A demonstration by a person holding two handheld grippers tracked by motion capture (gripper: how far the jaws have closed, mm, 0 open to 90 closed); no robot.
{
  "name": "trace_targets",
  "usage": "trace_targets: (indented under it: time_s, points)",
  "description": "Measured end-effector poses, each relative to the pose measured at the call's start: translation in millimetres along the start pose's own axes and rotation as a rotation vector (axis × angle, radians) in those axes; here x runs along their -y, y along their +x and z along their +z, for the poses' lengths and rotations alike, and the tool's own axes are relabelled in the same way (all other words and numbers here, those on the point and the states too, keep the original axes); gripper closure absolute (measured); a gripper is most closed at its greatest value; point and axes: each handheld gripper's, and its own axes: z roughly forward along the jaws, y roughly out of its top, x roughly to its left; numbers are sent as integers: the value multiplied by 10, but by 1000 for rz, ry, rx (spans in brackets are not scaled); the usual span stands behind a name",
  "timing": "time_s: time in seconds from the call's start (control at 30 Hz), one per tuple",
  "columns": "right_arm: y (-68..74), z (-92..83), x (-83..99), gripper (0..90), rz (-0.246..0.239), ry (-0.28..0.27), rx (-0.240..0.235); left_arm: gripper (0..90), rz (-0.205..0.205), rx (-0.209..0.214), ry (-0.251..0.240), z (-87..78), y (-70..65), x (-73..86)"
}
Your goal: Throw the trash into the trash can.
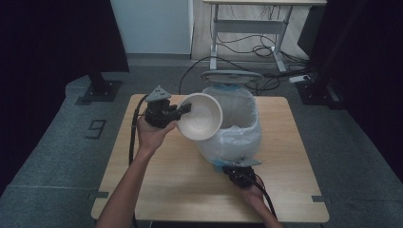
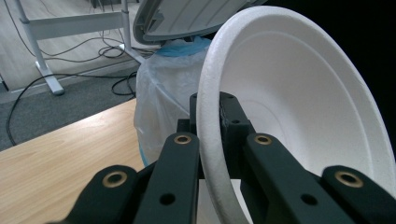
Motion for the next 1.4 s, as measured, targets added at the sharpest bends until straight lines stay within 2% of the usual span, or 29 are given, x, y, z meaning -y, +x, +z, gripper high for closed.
trace_targets:
  time_s: [0.43, 0.9, 1.4]
  points:
    - [-3, 0, 0, 897, 1, 0, -2, 864, 14, 1, 6, 88, -29, -146]
    - [-4, 1, 0, 897, 0, 0, -2, 864, 44, 11, 9, 204, -141, -326]
    - [-11, 1, -1, 897, 1, 0, -7, 864, 51, 20, 24, 387, -182, -403]
